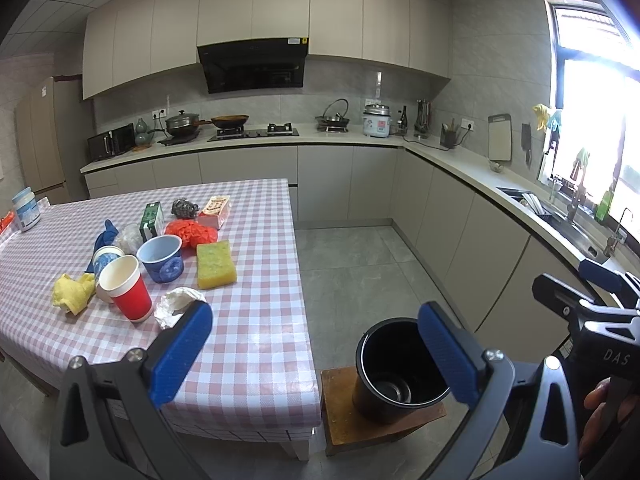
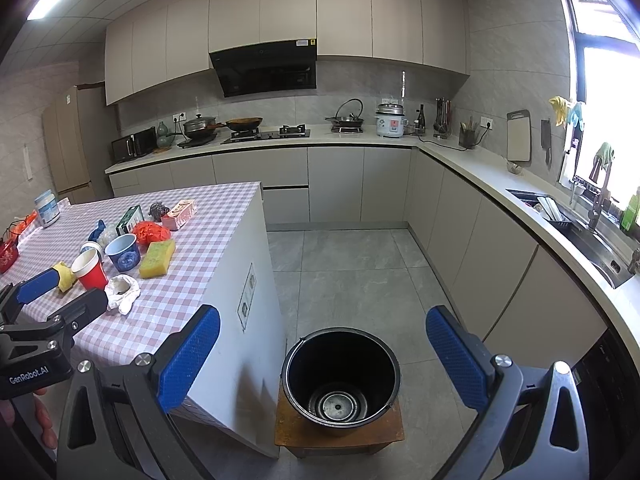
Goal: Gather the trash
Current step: 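Grasp the white tissue with the right tool while the left tool grasps the yellow cloth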
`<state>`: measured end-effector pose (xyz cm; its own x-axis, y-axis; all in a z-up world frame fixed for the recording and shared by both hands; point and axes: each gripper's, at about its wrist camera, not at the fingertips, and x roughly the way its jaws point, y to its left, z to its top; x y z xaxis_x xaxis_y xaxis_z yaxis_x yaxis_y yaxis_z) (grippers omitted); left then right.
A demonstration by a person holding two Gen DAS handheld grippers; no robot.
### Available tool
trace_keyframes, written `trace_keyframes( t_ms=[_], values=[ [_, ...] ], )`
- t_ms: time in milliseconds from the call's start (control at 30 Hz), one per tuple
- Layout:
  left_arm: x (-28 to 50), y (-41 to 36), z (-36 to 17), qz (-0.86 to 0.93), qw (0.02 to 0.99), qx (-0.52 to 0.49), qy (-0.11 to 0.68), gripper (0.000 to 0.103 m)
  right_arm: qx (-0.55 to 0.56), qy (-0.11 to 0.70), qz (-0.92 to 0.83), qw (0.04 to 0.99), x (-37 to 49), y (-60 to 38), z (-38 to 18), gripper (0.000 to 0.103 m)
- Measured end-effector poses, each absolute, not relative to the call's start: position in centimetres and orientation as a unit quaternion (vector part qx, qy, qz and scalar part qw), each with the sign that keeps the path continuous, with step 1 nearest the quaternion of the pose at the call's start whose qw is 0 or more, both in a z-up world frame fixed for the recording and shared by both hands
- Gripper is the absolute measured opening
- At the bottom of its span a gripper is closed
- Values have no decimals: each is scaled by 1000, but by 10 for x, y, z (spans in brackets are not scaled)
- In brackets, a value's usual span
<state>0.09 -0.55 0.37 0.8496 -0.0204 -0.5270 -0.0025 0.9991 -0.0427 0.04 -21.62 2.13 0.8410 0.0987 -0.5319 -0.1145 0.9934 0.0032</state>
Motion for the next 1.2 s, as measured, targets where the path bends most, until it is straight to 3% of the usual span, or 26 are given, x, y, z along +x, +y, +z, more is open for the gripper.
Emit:
trace_keyframes(
  t_ms=[533,867,1200],
  values=[
    [-6,54,2,56,956,-41,285,103,-19,287,113,951,18,-176,17,103],
    [-16,153,-26,116,932,-73,335,103,-29,301,171,938,30,-88,5,103],
    [-34,260,-47,145,925,-142,323,103,-52,322,213,921,38,24,-21,103]
  ],
)
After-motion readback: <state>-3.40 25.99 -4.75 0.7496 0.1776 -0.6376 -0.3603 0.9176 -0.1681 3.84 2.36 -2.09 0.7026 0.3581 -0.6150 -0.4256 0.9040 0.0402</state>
